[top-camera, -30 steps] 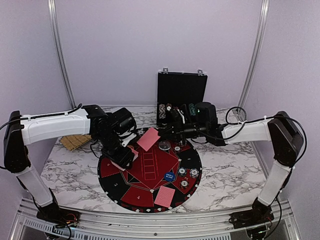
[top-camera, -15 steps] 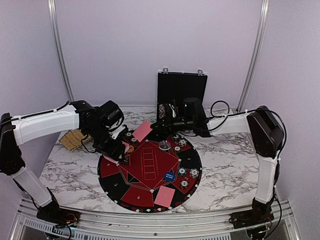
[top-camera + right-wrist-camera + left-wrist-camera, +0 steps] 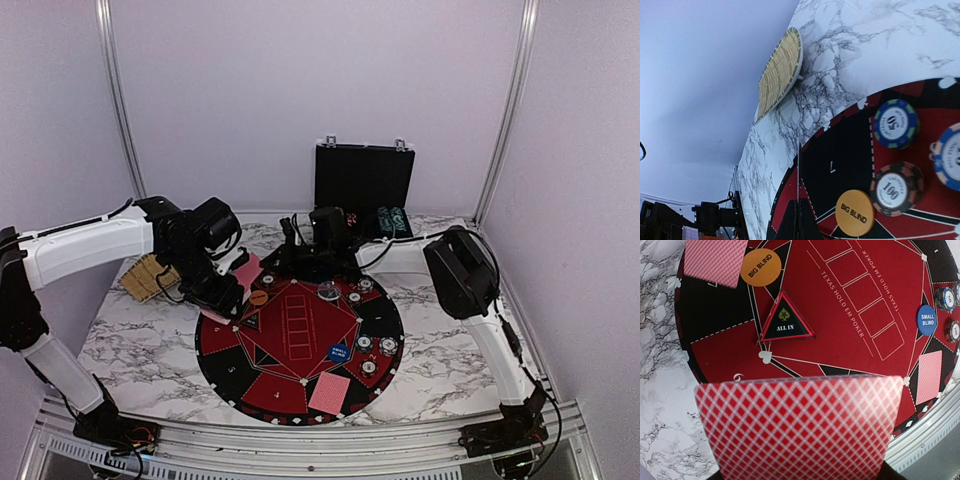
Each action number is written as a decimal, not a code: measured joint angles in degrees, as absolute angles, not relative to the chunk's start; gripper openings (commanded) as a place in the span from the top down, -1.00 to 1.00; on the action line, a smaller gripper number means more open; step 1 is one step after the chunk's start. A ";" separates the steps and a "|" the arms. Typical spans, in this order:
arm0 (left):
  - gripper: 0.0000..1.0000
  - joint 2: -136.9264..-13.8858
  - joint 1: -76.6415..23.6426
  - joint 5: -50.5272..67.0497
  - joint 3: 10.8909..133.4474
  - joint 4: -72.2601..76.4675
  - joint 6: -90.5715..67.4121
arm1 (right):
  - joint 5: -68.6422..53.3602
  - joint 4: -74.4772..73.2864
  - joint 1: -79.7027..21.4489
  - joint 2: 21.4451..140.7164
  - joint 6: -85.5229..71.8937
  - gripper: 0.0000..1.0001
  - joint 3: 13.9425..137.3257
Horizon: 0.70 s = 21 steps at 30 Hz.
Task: Distribute texas hold em gaming equipment
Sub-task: Distribute the poker card in the big blind area.
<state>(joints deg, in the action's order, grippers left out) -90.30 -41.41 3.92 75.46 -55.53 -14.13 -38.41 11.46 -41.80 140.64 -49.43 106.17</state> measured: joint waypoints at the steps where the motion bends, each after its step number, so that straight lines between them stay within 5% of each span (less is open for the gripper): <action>1: 0.17 -90.30 -41.34 3.92 75.64 -55.68 -14.13 | -38.02 11.09 -42.72 141.78 -49.28 1.00 107.72; 13: 0.17 -90.30 -41.30 3.88 76.97 -56.12 -14.15 | -32.14 5.65 -47.72 150.26 -47.53 0.97 118.28; 21: 0.18 -90.30 -41.30 3.99 77.10 -56.29 -14.15 | -28.58 2.52 -47.72 150.95 -45.06 0.29 121.38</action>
